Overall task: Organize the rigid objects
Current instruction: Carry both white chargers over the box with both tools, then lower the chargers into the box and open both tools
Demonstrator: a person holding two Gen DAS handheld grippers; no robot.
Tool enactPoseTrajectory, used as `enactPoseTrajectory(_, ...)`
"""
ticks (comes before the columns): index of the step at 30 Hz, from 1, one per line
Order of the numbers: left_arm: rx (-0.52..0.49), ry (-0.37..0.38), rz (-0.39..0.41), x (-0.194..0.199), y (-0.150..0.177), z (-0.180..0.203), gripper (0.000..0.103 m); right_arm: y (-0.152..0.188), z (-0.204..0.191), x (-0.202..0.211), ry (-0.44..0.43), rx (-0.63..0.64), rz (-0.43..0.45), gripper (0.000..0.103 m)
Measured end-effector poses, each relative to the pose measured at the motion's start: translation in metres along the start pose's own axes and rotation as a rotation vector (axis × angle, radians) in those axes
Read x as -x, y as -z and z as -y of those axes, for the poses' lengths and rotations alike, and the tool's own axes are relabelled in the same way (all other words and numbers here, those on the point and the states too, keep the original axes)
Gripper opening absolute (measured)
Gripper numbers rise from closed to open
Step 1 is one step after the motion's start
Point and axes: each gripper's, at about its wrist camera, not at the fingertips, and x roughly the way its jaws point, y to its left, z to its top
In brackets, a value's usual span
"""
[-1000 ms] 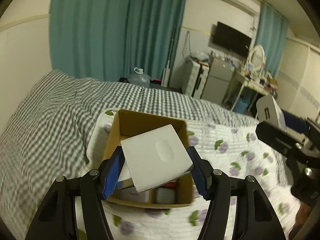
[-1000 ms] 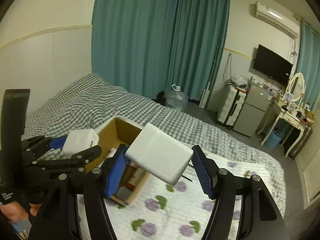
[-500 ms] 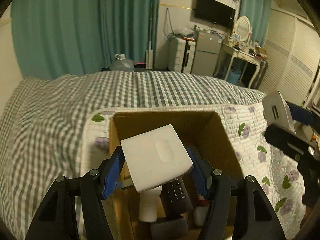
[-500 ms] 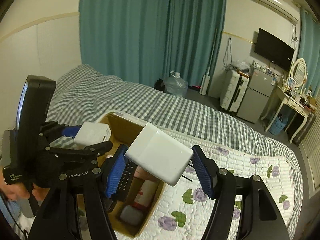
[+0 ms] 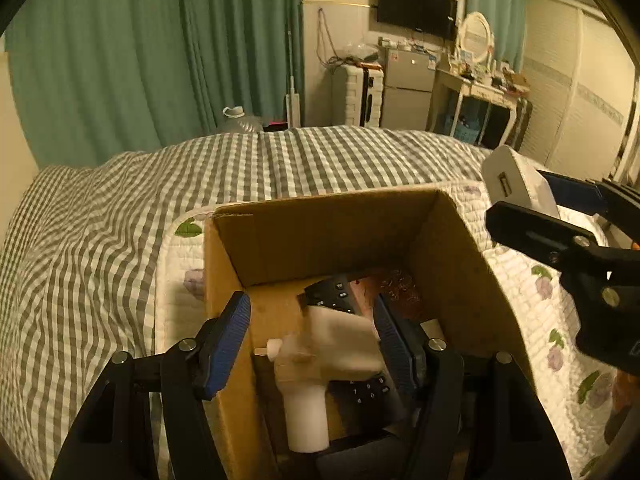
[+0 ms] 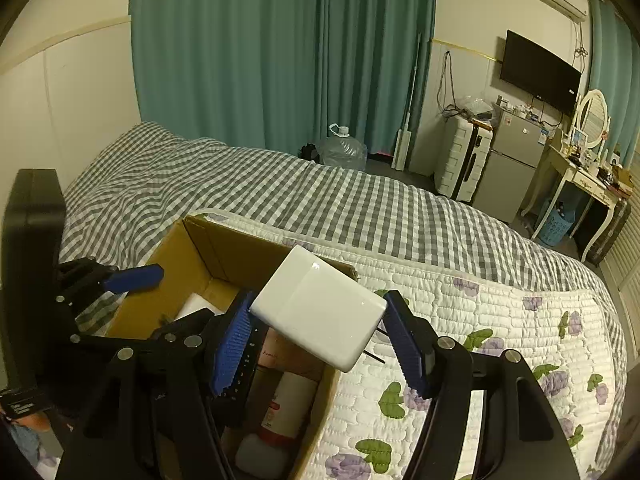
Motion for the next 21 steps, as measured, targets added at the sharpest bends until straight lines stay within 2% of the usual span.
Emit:
enactPoseTrajectory(4, 0.063, 0.030, 0.026, 0.017, 0.005, -0.013, 0.067, -0.006, -0.001, 0.012, 0.012, 0.009, 0.008, 0.065)
enactPoseTrajectory(8, 0.115, 0.026, 0.064, 0.032, 0.006, -0.027, 0.067, -0.010, -0.006, 0.007, 0.003, 0.004, -0.014, 0.065)
enactPoseTrajectory(14, 0.159, 0.003, 0.072, 0.035, 0.007, -0.041, 0.067, -0.007, -0.025, -0.045, -0.018, 0.008, -0.100, 0.065)
enactPoseTrajectory(17, 0.166, -0.002, 0.072, 0.034, 0.007, -0.045, 0.067, -0.005, -0.029, -0.068, 0.003, 0.000, -0.117, 0.066)
enactPoseTrajectory(18, 0.163, -0.008, 0.073, 0.034, 0.008, -0.045, 0.067, -0.004, -0.028, -0.070, 0.003, -0.011, -0.113, 0.067)
enactPoseTrajectory(19, 0.160, -0.012, 0.074, 0.034, 0.008, -0.046, 0.067, -0.004, -0.025, -0.070, 0.000, -0.025, -0.100, 0.077)
enactPoseTrajectory(21, 0.159, -0.016, 0.080, 0.036, 0.009, -0.042, 0.067, -0.003, -0.021, -0.064, 0.003, -0.047, -0.071, 0.090)
